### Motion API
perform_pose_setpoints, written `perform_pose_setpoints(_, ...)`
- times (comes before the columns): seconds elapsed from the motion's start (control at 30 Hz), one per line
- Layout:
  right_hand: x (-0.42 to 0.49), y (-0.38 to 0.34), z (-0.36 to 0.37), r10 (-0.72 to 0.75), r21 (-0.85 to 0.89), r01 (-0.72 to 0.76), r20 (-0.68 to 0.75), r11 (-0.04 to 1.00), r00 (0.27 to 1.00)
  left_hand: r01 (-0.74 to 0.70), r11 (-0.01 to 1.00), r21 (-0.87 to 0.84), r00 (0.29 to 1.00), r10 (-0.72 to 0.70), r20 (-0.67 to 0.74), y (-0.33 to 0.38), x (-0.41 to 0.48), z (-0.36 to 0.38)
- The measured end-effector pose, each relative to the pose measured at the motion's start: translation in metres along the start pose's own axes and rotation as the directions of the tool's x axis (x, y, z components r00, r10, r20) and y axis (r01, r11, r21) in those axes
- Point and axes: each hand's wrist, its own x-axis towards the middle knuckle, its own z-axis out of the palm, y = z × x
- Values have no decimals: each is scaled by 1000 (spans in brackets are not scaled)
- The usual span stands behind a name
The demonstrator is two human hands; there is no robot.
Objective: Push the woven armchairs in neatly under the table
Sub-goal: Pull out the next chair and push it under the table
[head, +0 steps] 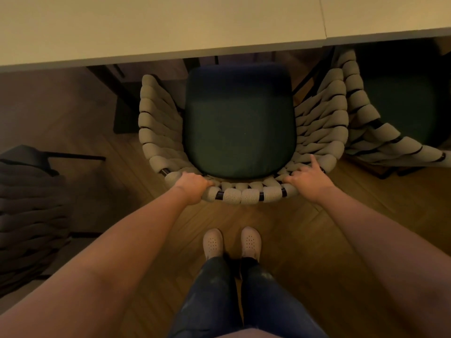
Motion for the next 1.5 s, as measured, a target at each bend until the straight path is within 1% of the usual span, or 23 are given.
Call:
perform_pose_setpoints(0.13, 17, 7, -11, 0, -6, 0, -9, 1000, 1000, 23, 999, -22, 1000, -23, -7, -16, 12, -8)
perform_pose_setpoints(0.27, 37, 40, -29, 77, -36, -77, -11, 996, 997, 44, 988, -150, 996, -55, -68, -16, 35, -24)
perform_pose_setpoints(0.33, 49, 55, -35, 95, -49, -95, 0, 994, 995, 38, 982, -185, 994, -55, -93, -15, 47, -32)
perform_pose_setpoints(0.53, 83, 75, -46, 73, -102, -72, 1, 992, 997, 58, 973, -223, 990, -85, -111, -30, 67, -41)
perform_pose_setpoints(0.67, 83, 74, -49, 45, -114, -43, 15, 993, 999, 53, 968, -244, 988, -86, -130, -33, 66, -40)
perform_pose_setpoints(0.8, 79, 68, -47, 51, -100, -53, -17, 994, 999, 65, 968, -242, 989, -94, -111, -32, 64, -32)
perform_pose_setpoints(0.97, 72, 57, -45, 103, -37, -104, -36, 994, 994, 74, 967, -246, 988, -104, -113, -31, 59, -29)
perform_pose_setpoints(1.17, 72, 47, -41, 87, 5, -87, -60, 996, 994, 40, 977, -209, 990, -67, -125, -43, 53, -21)
perform_pose_setpoints(1.37, 78, 48, -47, 47, 4, -47, -32, 999, 998, 51, 977, -208, 991, -76, -111, -49, 55, -19)
perform_pose_setpoints(1.5, 80, 47, -43, 65, 9, -64, -50, 998, 997, 70, 973, -218, 989, -97, -112, -45, 54, -21)
